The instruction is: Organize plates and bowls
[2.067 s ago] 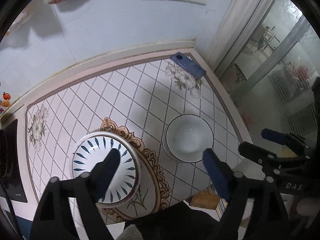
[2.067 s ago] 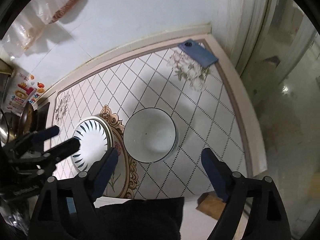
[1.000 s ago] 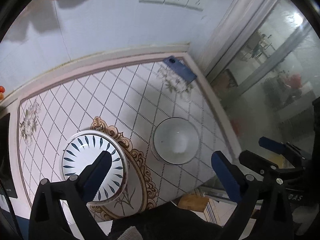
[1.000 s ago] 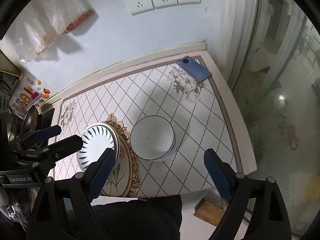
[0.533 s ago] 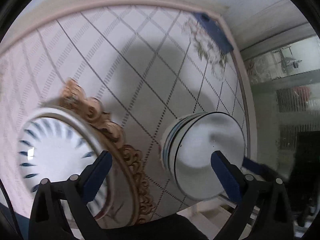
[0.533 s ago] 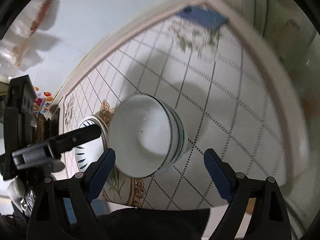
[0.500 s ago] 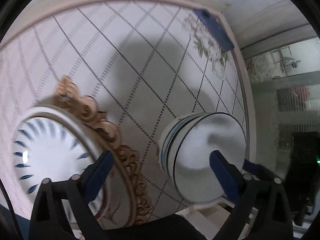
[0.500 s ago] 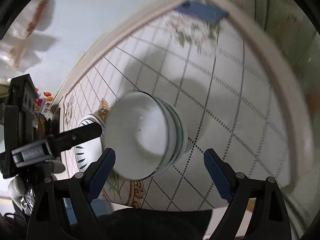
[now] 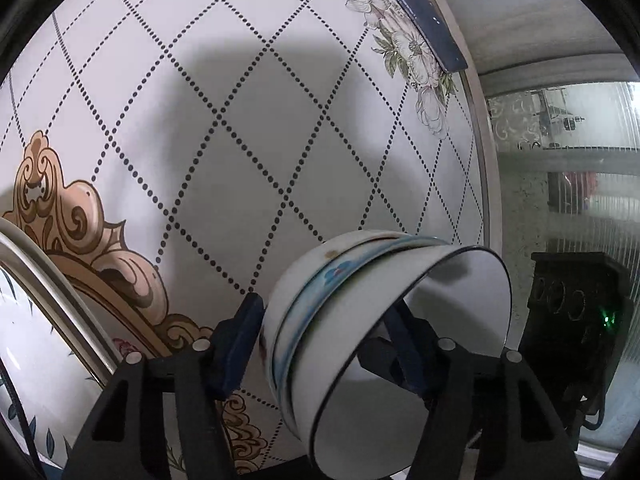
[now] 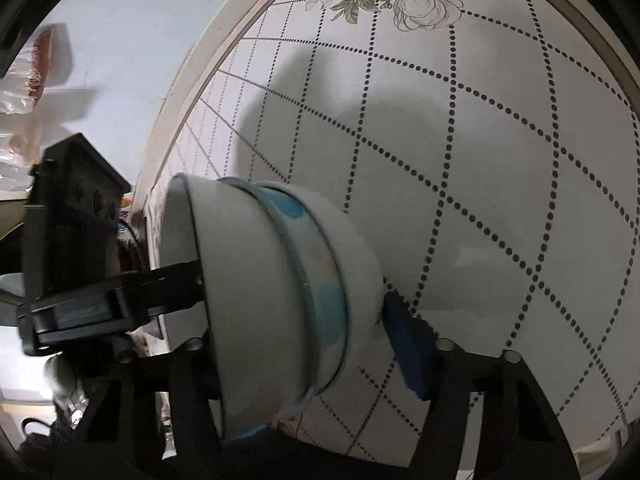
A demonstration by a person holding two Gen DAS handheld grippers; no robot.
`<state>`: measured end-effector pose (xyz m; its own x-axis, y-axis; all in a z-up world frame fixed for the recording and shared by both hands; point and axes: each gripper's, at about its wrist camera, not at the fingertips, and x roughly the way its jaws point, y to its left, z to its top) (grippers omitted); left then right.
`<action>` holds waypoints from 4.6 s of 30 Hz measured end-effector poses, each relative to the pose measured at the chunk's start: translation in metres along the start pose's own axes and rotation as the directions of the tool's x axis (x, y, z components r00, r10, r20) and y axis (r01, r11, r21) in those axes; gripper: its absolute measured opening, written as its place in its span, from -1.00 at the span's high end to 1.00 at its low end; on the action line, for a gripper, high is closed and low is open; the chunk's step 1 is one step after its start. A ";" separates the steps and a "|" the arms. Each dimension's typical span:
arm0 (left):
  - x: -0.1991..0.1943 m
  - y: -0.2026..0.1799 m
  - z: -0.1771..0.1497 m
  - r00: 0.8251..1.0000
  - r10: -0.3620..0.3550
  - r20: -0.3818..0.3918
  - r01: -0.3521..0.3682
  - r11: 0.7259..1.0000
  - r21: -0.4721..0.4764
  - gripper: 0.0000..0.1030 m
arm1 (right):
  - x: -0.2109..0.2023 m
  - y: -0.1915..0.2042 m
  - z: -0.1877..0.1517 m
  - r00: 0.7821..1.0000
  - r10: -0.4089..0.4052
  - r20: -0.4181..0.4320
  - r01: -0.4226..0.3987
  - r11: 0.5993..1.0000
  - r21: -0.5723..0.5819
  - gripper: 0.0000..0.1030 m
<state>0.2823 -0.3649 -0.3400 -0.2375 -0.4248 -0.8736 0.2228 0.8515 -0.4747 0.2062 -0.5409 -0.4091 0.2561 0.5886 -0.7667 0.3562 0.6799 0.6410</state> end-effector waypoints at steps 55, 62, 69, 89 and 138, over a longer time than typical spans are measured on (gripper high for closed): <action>-0.142 0.197 -0.070 0.961 0.148 0.234 -0.036 0.905 -0.423 -0.15 | 0.172 0.231 -0.002 0.956 -0.038 -0.292 -0.081 0.920 -0.384 -0.23; -0.134 0.197 -0.070 0.963 0.148 0.225 -0.045 0.912 -0.408 -0.15 | 0.179 0.234 -0.002 0.958 -0.065 -0.278 -0.053 0.917 -0.396 -0.23; -0.131 0.193 -0.068 0.962 0.159 0.223 -0.062 0.919 -0.390 -0.15 | 0.174 0.229 -0.003 0.960 -0.074 -0.271 -0.043 0.915 -0.401 -0.23; -0.199 0.157 -0.119 0.846 0.387 0.366 -0.308 0.916 -0.258 -0.15 | 0.087 0.259 -0.039 0.976 -0.220 0.010 0.202 0.876 -0.438 -0.71; -0.357 0.047 -0.371 0.512 0.417 0.751 -0.419 0.884 -0.206 -0.99 | -0.190 0.389 -0.330 0.718 -0.212 0.663 0.560 0.742 -0.369 -0.93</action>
<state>0.0271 -0.0593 -0.0100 0.6815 -0.0929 -0.7259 0.1017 0.9943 -0.0318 -0.0003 -0.2440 -0.0019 0.7043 -0.0115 -0.7098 0.0765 0.9953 0.0597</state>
